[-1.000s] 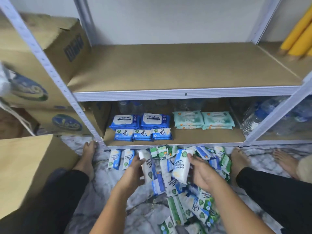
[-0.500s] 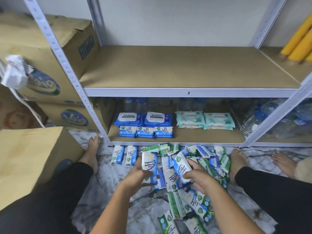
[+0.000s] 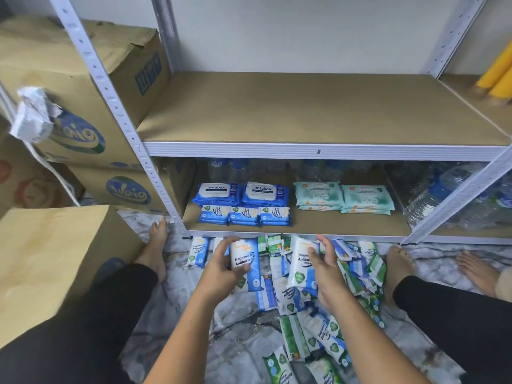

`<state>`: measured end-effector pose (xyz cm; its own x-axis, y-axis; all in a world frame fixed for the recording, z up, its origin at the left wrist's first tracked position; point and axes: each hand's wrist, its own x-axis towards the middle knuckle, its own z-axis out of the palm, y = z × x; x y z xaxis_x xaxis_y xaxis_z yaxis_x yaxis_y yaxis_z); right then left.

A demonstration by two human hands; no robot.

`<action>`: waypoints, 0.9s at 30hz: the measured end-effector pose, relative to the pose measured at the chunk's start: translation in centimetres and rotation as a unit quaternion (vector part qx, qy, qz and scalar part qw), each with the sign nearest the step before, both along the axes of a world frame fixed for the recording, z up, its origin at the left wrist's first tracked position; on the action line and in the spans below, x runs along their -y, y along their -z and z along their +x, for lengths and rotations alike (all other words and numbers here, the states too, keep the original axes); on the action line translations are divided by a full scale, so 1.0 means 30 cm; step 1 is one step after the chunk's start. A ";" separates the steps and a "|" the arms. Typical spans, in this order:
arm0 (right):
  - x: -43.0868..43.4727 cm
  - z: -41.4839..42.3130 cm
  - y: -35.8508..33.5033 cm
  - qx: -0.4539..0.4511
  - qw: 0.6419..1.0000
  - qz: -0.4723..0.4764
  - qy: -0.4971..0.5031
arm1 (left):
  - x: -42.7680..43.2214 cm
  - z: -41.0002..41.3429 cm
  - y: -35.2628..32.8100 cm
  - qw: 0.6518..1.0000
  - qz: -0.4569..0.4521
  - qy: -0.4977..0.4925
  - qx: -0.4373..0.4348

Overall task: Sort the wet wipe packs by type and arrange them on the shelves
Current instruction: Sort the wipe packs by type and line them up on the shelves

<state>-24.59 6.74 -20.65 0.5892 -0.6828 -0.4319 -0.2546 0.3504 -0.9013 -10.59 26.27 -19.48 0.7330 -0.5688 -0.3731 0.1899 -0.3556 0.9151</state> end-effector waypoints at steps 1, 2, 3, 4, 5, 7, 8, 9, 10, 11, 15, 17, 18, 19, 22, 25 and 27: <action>-0.005 0.004 0.009 -0.005 1.000 0.019 -0.020 | -0.006 -0.001 0.009 1.000 0.010 0.001 0.002; -0.008 0.007 0.026 -0.015 0.999 0.029 -0.039 | -0.013 -0.003 0.019 1.000 0.017 -0.002 0.000; -0.013 0.009 0.043 -0.023 0.998 0.033 -0.051 | -0.025 -0.002 0.038 1.000 0.026 -0.002 -0.004; -0.020 0.011 0.054 -0.026 0.997 0.037 -0.062 | -0.035 -0.002 0.054 0.999 0.035 0.001 -0.008; -0.025 0.015 0.070 -0.026 0.997 0.044 -0.065 | -0.044 0.001 0.068 0.999 0.047 0.004 -0.010; -0.038 0.037 0.101 -0.018 0.996 0.069 -0.060 | -0.059 0.021 0.096 0.997 0.071 0.011 -0.003; -0.048 0.056 0.117 -0.016 0.995 0.078 -0.059 | -0.065 0.038 0.110 0.997 0.082 0.012 0.002; -0.061 0.080 0.130 -0.014 0.994 0.087 -0.059 | -0.072 0.058 0.121 0.995 0.095 0.010 0.003; -0.074 0.106 0.146 -0.017 0.994 0.090 -0.061 | -0.079 0.085 0.134 0.994 0.110 0.004 0.007; -0.087 0.136 0.167 -0.019 0.993 0.095 -0.063 | -0.088 0.115 0.150 0.992 0.128 -0.003 0.014; -0.141 0.264 0.272 -0.056 0.990 0.090 -0.096 | -0.129 0.256 0.232 0.982 0.184 -0.030 0.037; -0.162 0.338 0.331 -0.075 0.989 0.076 -0.103 | -0.139 0.337 0.272 0.979 0.196 -0.050 0.033; -0.168 0.378 0.361 -0.087 0.989 0.067 -0.102 | -0.142 0.381 0.297 0.978 0.198 -0.060 0.034; -0.173 0.421 0.396 -0.097 0.989 0.058 -0.098 | -0.143 0.429 0.328 0.976 0.204 -0.068 0.035; -0.174 0.560 0.504 -0.126 0.986 0.028 -0.107 | -0.141 0.558 0.450 0.971 0.216 -0.090 0.036; -0.179 0.695 0.610 -0.145 0.981 -0.022 -0.125 | -0.133 0.663 0.577 0.967 0.228 -0.113 0.032; -0.188 0.775 0.684 -0.152 0.980 -0.037 -0.126 | -0.124 0.722 0.651 0.965 0.232 -0.117 0.032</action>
<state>-1.36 12.38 -41.16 0.5944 -0.5690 -0.5682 -0.5856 0.1780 -0.7908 11.08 29.99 -39.03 0.8511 -0.1686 -0.4972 0.2623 -0.6838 0.6809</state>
